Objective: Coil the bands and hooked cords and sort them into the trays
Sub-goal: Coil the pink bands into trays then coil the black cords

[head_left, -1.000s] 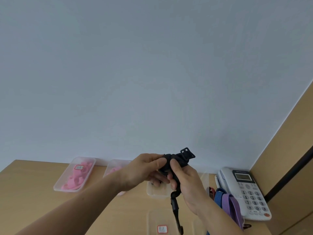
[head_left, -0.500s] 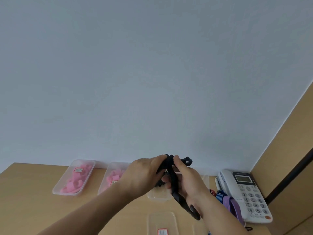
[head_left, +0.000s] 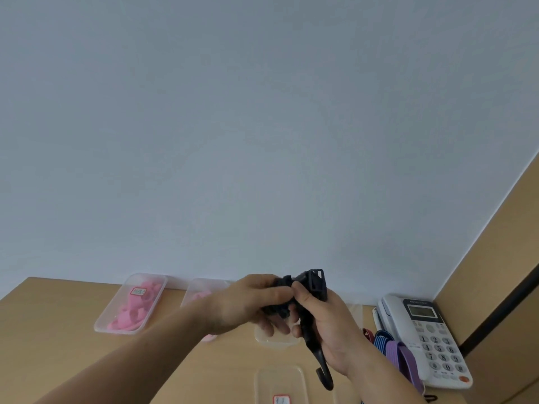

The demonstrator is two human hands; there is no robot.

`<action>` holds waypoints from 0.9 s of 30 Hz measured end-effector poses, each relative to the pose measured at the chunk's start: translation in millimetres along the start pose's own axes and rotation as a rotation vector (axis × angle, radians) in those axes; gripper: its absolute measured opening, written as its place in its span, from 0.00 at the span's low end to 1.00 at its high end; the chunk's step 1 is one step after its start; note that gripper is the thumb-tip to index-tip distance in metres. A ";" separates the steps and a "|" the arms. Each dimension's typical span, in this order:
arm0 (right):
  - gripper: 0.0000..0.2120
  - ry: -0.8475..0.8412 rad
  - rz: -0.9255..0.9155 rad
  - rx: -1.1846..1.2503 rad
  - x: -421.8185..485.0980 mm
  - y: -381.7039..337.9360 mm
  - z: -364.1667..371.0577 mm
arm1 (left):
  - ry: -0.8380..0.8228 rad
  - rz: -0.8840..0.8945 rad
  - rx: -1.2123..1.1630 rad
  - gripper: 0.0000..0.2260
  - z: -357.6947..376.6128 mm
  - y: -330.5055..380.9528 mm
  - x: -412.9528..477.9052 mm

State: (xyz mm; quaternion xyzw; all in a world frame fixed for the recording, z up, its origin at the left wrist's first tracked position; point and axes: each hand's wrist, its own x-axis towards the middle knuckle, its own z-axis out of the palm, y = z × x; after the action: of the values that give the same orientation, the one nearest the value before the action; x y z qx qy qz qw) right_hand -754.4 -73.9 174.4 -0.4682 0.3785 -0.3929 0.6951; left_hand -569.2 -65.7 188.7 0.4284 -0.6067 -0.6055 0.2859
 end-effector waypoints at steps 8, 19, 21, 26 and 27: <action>0.15 -0.021 -0.010 0.023 -1.6 0.8 6.0 | 0.443 0.211 0.347 0.14 8.3 -15.9 9.5; 0.24 0.143 0.097 0.048 5.1 4.3 -8.2 | 0.605 0.745 1.488 0.18 14.8 -28.6 2.9; 0.28 0.157 0.045 -0.001 5.3 4.1 -11.6 | 0.562 0.665 1.299 0.24 19.8 -27.4 -0.8; 0.32 0.137 -0.020 -0.204 3.8 -4.5 -18.3 | 0.478 0.110 0.727 0.33 12.9 2.5 -1.7; 0.29 0.102 -0.017 -0.273 4.1 -6.0 -17.4 | 0.364 0.053 0.744 0.29 10.8 6.9 2.6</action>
State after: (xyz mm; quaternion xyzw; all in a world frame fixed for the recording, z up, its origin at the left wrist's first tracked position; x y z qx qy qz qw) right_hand -769.4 -85.3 174.6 -0.5411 0.4593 -0.3670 0.6013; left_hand -580.9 -63.3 194.0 0.5869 -0.7344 -0.2519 0.2297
